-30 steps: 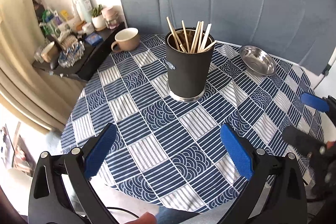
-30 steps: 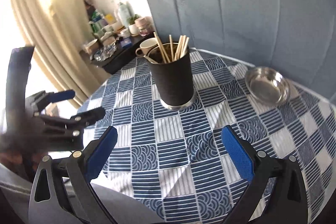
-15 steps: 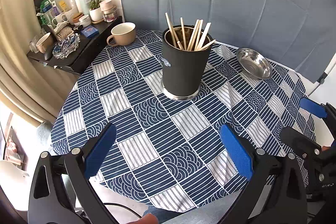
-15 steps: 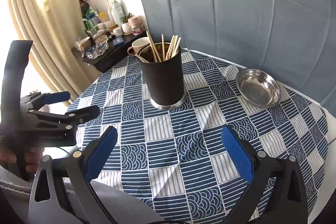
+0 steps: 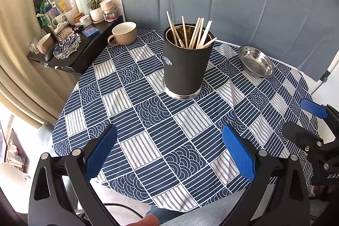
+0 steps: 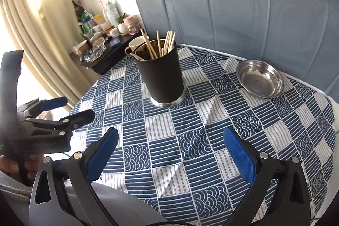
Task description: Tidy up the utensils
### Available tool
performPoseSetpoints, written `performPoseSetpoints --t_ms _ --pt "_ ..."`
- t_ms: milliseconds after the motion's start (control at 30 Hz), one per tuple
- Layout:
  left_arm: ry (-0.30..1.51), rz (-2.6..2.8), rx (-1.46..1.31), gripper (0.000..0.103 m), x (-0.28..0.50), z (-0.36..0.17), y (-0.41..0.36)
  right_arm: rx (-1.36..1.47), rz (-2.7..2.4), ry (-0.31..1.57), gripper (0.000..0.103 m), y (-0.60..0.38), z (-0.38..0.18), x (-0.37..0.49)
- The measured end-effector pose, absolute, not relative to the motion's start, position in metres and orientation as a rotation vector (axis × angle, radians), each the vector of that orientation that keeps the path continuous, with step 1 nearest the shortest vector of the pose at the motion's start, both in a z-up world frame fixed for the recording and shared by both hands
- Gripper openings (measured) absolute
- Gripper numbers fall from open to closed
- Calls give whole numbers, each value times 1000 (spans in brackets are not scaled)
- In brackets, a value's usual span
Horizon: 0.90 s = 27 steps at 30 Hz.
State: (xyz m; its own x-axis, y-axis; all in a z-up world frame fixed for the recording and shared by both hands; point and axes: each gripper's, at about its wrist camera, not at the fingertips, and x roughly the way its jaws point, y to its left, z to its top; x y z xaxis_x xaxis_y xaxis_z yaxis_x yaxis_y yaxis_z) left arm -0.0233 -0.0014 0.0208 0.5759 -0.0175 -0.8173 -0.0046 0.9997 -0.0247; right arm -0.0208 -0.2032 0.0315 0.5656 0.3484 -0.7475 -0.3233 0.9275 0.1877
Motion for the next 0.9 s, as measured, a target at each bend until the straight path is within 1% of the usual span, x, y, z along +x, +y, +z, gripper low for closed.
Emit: performPoseSetpoints --t_ms 900 --pt "979 -25 -49 97 -23 15 3 24 396 909 95 -200 30 -22"
